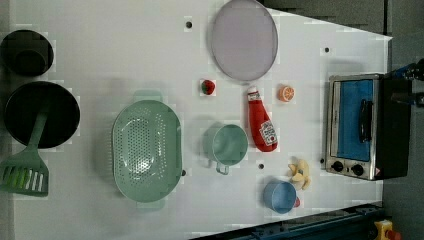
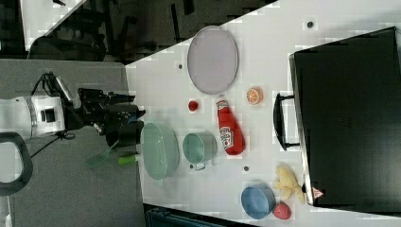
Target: Pick Ketchup from the table and place it in strainer.
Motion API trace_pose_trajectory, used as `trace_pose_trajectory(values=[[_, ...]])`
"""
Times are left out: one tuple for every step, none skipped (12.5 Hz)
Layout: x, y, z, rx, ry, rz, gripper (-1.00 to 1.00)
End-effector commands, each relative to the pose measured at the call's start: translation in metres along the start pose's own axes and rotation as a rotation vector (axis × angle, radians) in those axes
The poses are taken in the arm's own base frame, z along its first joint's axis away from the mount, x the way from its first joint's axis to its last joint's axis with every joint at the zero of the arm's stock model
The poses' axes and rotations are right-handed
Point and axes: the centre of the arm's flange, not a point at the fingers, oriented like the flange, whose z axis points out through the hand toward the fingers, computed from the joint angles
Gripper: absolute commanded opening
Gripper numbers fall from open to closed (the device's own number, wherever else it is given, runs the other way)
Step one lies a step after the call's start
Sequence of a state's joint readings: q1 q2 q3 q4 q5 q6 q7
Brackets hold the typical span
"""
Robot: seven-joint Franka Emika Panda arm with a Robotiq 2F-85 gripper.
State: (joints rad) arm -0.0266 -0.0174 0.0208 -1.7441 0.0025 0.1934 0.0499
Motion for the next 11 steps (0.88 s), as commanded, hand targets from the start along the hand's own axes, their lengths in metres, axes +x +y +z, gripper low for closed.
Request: trace_pose_trajectory(values=[[-0.034, 0.054, -0.042, -0.037, -0.046, -0.02, 0.58], [-0.033, 0.051, -0.034, -0.045, -0.054, -0.029, 0.8], [-0.032, 0.049, -0.02, -0.062, -0.072, -0.04, 0.99], [-0.033, 0.047, -0.003, -0.083, -0.096, -0.065, 1.0], [-0.034, 0.043, 0.017, -0.102, -0.121, -0.111, 1.0], [-0.035, 0.04, 0.037, -0.115, -0.143, -0.173, 1.0], [-0.036, 0.037, 0.058, -0.123, -0.164, -0.251, 1.0], [-0.037, 0.035, 0.079, -0.128, -0.186, -0.342, 1.0], [-0.039, 0.033, 0.1, -0.127, -0.206, -0.445, 1.0], [-0.04, 0.033, 0.12, -0.121, -0.225, -0.562, 1.0], [-0.041, 0.031, 0.138, -0.105, -0.228, -0.685, 1.0]])
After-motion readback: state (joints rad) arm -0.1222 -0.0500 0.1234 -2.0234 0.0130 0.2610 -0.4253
